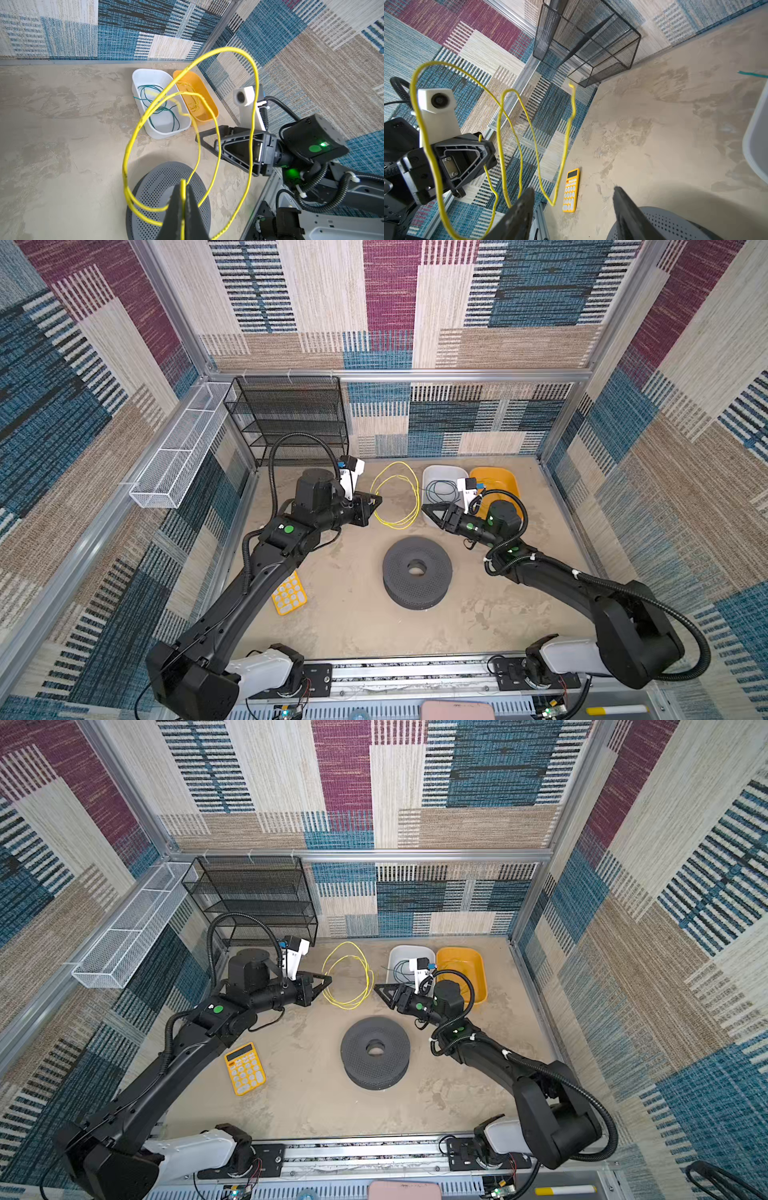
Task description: Wrap the cables
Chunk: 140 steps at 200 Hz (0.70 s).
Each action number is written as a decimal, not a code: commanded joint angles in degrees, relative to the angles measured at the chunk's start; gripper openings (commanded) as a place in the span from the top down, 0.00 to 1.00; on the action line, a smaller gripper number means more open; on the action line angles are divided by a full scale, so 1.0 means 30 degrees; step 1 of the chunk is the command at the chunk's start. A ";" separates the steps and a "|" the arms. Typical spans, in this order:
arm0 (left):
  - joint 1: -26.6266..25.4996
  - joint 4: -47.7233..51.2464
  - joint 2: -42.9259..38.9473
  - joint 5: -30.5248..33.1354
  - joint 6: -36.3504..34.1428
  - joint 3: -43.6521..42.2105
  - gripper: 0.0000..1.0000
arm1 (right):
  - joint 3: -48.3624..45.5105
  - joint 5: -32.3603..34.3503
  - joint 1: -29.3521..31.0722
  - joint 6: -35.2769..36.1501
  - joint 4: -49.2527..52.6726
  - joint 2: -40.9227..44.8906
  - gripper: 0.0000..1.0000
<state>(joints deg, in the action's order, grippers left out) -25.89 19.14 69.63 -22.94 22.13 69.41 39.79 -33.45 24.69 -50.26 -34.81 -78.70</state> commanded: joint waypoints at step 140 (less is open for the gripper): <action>0.1661 -0.4435 -0.1049 -0.2970 0.1856 -0.2951 1.00 | 0.2709 0.4512 -0.1063 0.2175 0.3619 0.0520 1.00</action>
<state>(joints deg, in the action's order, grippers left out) -23.46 11.42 67.40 -27.75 25.21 62.17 46.09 -28.75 24.53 -47.03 -30.09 -79.77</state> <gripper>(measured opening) 0.054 0.070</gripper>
